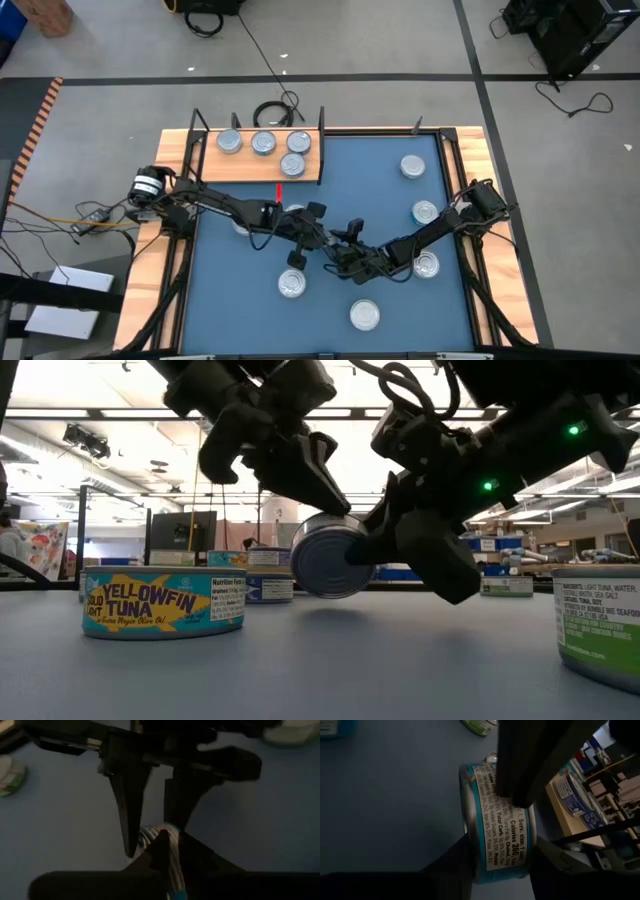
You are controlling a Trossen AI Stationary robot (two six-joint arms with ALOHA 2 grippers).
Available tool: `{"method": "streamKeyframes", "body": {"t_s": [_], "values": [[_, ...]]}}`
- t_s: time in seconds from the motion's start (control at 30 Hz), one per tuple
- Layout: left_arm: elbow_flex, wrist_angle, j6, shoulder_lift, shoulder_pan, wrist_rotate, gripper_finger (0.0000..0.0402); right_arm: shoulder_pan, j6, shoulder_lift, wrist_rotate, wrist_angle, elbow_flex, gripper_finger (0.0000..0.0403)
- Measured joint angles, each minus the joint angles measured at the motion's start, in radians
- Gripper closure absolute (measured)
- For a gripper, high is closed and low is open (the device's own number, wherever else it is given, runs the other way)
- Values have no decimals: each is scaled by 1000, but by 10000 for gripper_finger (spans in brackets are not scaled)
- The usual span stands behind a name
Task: Stack canned seafood by type on shelf
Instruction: Stack the yellow blue tuna can on top of the other yellow blue tuna can on the shelf
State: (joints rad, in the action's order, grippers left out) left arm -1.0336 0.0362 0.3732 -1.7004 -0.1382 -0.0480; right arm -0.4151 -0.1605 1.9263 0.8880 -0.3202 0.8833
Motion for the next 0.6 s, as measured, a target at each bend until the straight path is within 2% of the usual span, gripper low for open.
{"method": "streamKeyframes", "body": {"t_s": [0.1, 0.3, 0.43, 0.6], "values": [[0, 13, 16, 24, -18, -59, 324, -2, -1, -1, 0, -2, 0, 262], [19, 65, -5, 116, -48, -110, 264, -1, -25, -1, -1, -4, 0, 262], [104, 34, -53, 196, -46, -112, 243, -2, -27, -14, 0, -8, 0, 262], [250, -38, -100, 313, -54, -116, 237, 0, -61, -30, -2, -16, 1, 262]]}}
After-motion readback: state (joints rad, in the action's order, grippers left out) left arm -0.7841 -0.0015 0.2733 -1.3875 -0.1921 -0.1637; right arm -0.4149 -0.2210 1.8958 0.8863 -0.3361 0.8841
